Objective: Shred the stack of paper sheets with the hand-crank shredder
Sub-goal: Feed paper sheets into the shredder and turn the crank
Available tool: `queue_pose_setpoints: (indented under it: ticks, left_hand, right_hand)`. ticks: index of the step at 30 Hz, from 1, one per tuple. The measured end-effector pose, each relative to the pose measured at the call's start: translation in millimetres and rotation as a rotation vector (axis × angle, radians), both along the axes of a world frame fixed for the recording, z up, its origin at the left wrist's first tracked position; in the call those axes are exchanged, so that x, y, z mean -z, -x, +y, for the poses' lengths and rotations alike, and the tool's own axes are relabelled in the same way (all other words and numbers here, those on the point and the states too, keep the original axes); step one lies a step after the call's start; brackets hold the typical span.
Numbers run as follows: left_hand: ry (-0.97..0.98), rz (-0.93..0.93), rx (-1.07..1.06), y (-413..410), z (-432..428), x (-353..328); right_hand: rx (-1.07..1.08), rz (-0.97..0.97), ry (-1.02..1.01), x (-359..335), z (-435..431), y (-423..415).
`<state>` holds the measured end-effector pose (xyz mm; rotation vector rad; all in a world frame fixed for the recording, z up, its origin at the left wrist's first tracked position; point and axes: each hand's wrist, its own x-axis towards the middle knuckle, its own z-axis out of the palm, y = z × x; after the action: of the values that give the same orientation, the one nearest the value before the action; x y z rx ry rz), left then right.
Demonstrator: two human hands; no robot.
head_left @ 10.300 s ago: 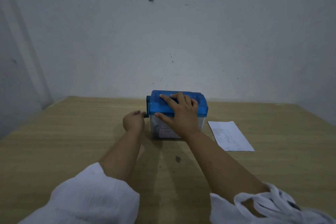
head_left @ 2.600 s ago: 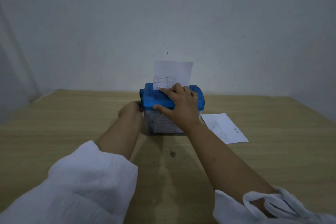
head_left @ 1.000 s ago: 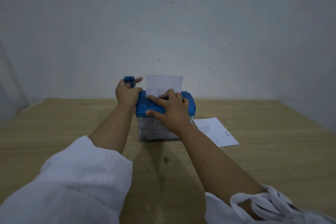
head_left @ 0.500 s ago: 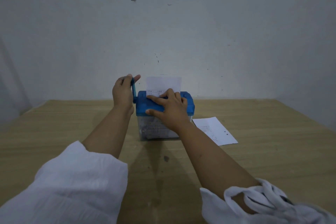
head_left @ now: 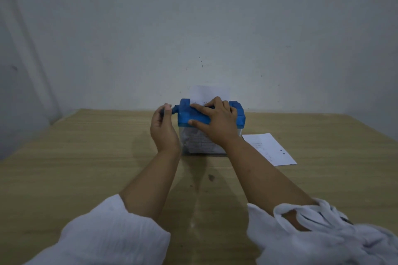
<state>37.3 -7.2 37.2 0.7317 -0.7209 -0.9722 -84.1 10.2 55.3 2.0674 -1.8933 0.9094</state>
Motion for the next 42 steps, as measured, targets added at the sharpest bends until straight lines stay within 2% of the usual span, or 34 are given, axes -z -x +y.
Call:
queue_pose_setpoints:
  ticks: [6, 15, 20, 29, 37, 39, 42]
  left_hand:
    - [-0.136, -0.085, -0.12, 8, 4, 34]
    - [-0.329, 0.061, -0.056, 2, 0, 26]
    - [-0.478, 0.106, 0.126, -6, -10, 31]
    - [-0.601, 0.198, 0.345, -15, -36, 30]
    - [-0.669, 0.017, 0.303, -8, -45, -19]
    - [-0.686, -0.106, 0.366, -9, -43, -31]
    - [-0.682, -0.391, 0.43, -10, -34, -48]
  right_hand:
    - [0.01, 0.06, 0.03, 3, -1, 2]
    - [0.019, 0.067, 0.055, 5, -3, 2]
    - [-0.003, 0.048, 0.057, 6, -1, 3]
    - [-0.029, 0.03, 0.062, 6, 0, 2]
    - [-0.033, 0.039, 0.058, 7, 0, 4]
    - [-0.03, 0.043, 0.056, 6, 0, 4]
    - [-0.033, 0.03, 0.057, 6, 0, 5]
